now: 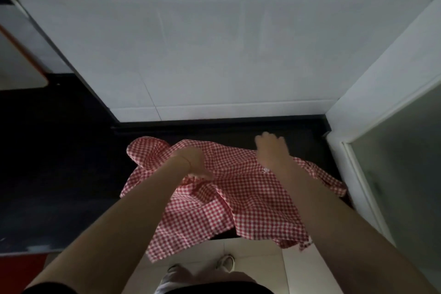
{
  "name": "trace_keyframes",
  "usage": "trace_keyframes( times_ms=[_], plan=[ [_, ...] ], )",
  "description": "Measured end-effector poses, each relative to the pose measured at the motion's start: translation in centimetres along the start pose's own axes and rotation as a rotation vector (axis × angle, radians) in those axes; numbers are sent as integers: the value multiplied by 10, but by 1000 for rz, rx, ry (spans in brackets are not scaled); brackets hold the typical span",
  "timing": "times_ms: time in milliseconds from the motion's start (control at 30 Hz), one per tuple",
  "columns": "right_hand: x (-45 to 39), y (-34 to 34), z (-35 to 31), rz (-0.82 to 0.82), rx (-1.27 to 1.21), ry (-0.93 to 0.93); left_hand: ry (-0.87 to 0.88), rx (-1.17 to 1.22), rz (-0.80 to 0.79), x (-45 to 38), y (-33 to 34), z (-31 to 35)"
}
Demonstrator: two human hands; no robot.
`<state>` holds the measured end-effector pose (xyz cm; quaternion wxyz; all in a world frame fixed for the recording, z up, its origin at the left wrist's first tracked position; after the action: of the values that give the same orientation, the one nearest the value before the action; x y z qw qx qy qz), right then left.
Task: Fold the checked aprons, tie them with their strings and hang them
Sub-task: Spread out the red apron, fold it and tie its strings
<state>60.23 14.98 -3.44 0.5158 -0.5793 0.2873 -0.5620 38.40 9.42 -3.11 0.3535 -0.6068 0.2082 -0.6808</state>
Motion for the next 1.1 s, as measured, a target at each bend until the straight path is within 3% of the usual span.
trace_keyframes(
  times_ms=[67, 100, 133, 233, 300, 367, 467, 533, 700, 900, 1033, 1100],
  plan=[
    [6, 9, -26, -23, -195, -138, -19, 51, 333, -1, -3, -5],
    [7, 15, -34, -41, -236, -160, -51, 67, 420, -2, 2, -10],
    [9, 22, -39, -59, -249, -158, -91, 84, 407, -4, 12, -18],
    [11, 50, -42, -158, -160, -84, -191, 54, 132, -7, 57, -47],
    [13, 68, -41, -257, -116, -40, -178, 57, 43, -9, 78, -64],
    [11, 78, -43, -338, -136, -12, -141, 72, 67, -11, 81, -70],
    [6, 75, -50, -573, -149, 16, -88, 28, 265, -7, 69, -64],
    [2, 71, -55, -625, -102, 22, -58, 10, 333, -6, 66, -60],
    [4, 75, -54, -574, -81, -6, -83, 53, 354, -4, 71, -58],
    [25, 39, -40, -199, -268, -176, -69, 216, 499, -1, 56, -58],
    [28, 10, -33, -198, -566, -77, -9, 466, 665, 7, 23, -50],
    [27, 4, -29, -201, -647, -19, -15, 602, 673, 11, 9, -48]
  ],
)
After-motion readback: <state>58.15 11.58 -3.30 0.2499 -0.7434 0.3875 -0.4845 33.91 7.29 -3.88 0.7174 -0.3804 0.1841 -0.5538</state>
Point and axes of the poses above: each hand's wrist, its own x-axis away from the middle knuckle, its own y-axis out of the palm, z = x × y, the point moved 4 cm from there along -x, towards the middle knuckle, and after that the axes turned 7 degrees about x, right-handed, at the moved point
